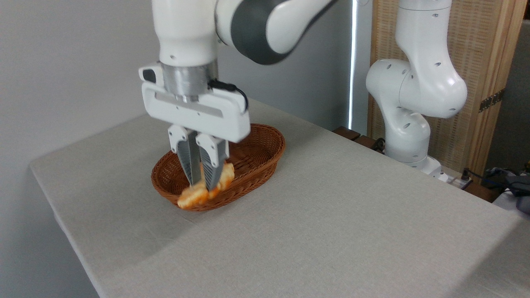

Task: Put bread into the basket
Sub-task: 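Lift the bread roll and carry it over the basket, then open the gripper to drop the roll onto the bun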

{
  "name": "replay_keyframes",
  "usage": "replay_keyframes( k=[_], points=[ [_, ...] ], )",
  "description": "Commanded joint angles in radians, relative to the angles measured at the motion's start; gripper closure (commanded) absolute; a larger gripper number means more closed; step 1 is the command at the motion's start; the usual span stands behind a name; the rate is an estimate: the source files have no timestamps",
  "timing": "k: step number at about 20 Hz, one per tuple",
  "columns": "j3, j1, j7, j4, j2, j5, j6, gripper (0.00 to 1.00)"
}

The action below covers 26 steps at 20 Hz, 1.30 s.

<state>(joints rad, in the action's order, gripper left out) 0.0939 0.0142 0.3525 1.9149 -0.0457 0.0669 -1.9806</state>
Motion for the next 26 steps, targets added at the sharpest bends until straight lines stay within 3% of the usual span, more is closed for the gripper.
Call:
replay_keyframes(
  k=[1, 3, 7, 9, 11, 12, 21, 26],
  points=[
    [0.059, -0.002, 0.005, -0.005, -0.025, 0.02, 0.049, 0.7],
    [0.114, -0.002, 0.014, -0.005, -0.026, 0.033, 0.071, 0.62],
    [0.211, -0.002, 0.016, -0.005, -0.028, 0.031, 0.107, 0.61],
    [0.234, -0.002, 0.017, -0.005, -0.028, 0.031, 0.143, 0.45],
    [0.276, -0.002, 0.016, -0.005, -0.028, 0.024, 0.16, 0.04],
    [0.283, -0.002, 0.016, -0.005, -0.028, 0.021, 0.164, 0.0],
    [0.282, -0.002, 0.014, -0.007, -0.026, 0.019, 0.184, 0.0],
    [0.193, -0.007, 0.016, -0.085, -0.036, 0.016, 0.181, 0.0]
  ],
)
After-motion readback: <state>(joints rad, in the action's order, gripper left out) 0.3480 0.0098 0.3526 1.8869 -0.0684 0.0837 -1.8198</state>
